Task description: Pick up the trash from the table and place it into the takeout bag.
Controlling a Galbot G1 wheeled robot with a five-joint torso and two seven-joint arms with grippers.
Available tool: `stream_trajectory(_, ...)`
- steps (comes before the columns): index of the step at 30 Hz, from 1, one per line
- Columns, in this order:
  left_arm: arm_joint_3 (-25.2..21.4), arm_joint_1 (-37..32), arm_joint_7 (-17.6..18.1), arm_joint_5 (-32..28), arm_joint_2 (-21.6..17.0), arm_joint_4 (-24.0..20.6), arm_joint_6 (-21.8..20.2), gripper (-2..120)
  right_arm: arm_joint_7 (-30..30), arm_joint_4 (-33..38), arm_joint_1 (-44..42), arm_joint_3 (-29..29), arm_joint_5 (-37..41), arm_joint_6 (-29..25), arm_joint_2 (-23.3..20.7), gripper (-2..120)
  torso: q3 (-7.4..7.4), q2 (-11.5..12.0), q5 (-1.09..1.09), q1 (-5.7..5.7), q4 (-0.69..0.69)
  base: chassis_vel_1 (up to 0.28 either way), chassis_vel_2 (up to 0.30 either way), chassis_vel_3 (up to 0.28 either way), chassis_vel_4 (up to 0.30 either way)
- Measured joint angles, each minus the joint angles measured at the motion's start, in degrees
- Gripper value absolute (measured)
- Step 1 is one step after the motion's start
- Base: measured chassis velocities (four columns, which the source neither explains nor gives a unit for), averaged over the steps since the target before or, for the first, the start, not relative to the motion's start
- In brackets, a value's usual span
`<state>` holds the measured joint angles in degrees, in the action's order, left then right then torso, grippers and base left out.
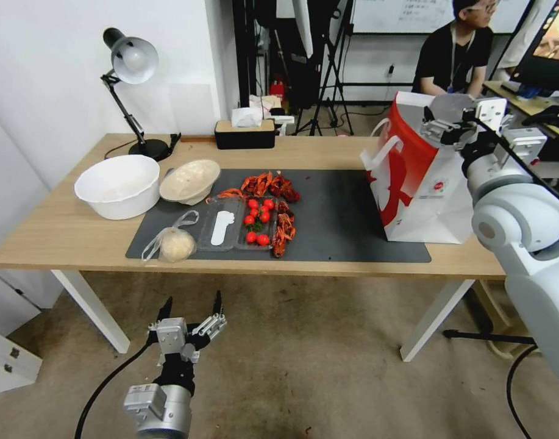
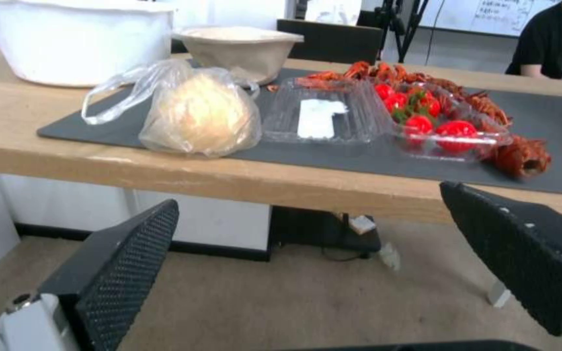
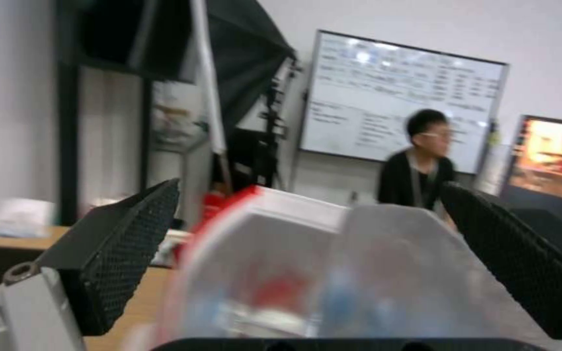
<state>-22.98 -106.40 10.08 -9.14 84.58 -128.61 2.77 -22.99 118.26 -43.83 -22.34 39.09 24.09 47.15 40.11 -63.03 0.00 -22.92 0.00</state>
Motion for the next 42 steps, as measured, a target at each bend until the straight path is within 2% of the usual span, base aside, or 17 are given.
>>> stream_trajectory(7,0.03,0.0,0.02,-0.13,0.03,-0.18,0.0,100,2.93,5.89,-5.38,-0.41,1.95,-3.8,0.11,100,0.0,0.0,-0.01,0.0,0.01,0.0,0.0,0.0,0.0)
stream_trajectory(11,0.03,-0.01,0.03,-0.28,-0.03,-0.33,0.01,100,5.82,9.95,-12.23,-1.74,1.68,-6.5,0.56,100,0.0,0.0,0.0,0.01,-0.01,0.0,0.0,0.0,0.0)
stream_trajectory(14,-0.07,0.02,0.04,-0.43,-0.2,-0.33,0.13,100,6.93,13.23,-20.39,-3.31,-0.96,-8.45,2.09,100,0.0,0.0,0.0,0.0,0.0,0.0,0.0,0.0,0.0)
stream_trajectory(17,-0.06,0.02,0.05,-0.6,-0.3,-0.34,0.16,100,7.78,14.12,-24.06,-4.59,-2.84,-9.86,3.2,100,-0.01,0.0,0.0,0.0,-0.01,0.0,0.0,0.0,0.0)
stream_trajectory(19,-0.12,-0.13,0.05,-1.05,-0.58,-0.52,0.25,100,9.58,15.08,-30.77,-6.8,-6.86,-13.54,6.02,100,0.0,0.0,-0.01,0.01,-0.01,0.0,0.0,0.0,0.0)
stream_trajectory(21,-0.15,-0.22,0.06,-1.19,-0.72,-0.6,0.29,100,10.02,15.24,-33.03,-7.33,-8.07,-14.95,7.26,100,0.0,0.0,0.0,0.01,-0.02,0.0,0.0,0.0,0.0)
stream_trajectory(23,-0.31,-0.27,0.07,-1.51,-1.14,-0.82,0.35,100,11.56,14.94,-39.85,-7.78,-11.91,-20.68,10.94,100,0.0,0.0,0.0,0.01,0.0,0.0,0.0,0.0,0.0)
stream_trajectory(25,-0.34,-0.27,0.07,-1.57,-1.22,-0.87,0.36,100,11.9,14.66,-41.33,-7.76,-12.76,-22.12,11.81,100,0.0,0.0,-0.01,0.01,0.0,0.0,0.0,0.0,0.0)
stream_trajectory(27,-0.38,-0.22,0.07,-1.76,-1.46,-1.04,0.37,100,12.99,13.12,-46.3,-6.92,-15.67,-27.45,14.94,100,0.0,-0.01,0.0,0.01,-0.01,0.0,0.0,0.0,0.0)
stream_trajectory(28,-0.38,-0.22,0.07,-1.76,-1.46,-1.04,0.37,100,12.99,13.12,-46.3,-6.92,-15.67,-27.45,14.94,100,0.0,-0.01,0.0,0.01,-0.01,0.0,0.0,0.0,0.0)
stream_trajectory(30,-0.35,-0.17,0.08,-1.86,-1.65,-1.04,0.36,100,13.89,10.83,-48.97,-6.45,-17.74,-31.65,16.99,100,-0.01,0.0,-0.01,0.01,0.0,0.0,0.0,0.0,0.0)
stream_trajectory(35,-0.26,-0.15,0.08,-1.99,-1.8,-1.04,0.37,100,14.72,7.6,-52.62,-5.78,-19.28,-37.28,18.31,100,0.0,0.0,0.0,0.0,0.0,0.0,0.0,0.0,0.0)
stream_trajectory(42,-0.29,0.21,0.06,-2.25,-1.89,-0.68,0.37,100,14.85,4.58,-54.64,-5.1,-20.3,-40.69,19.22,100,0.0,0.0,0.0,0.0,0.0,0.0,0.0,0.0,0.0)
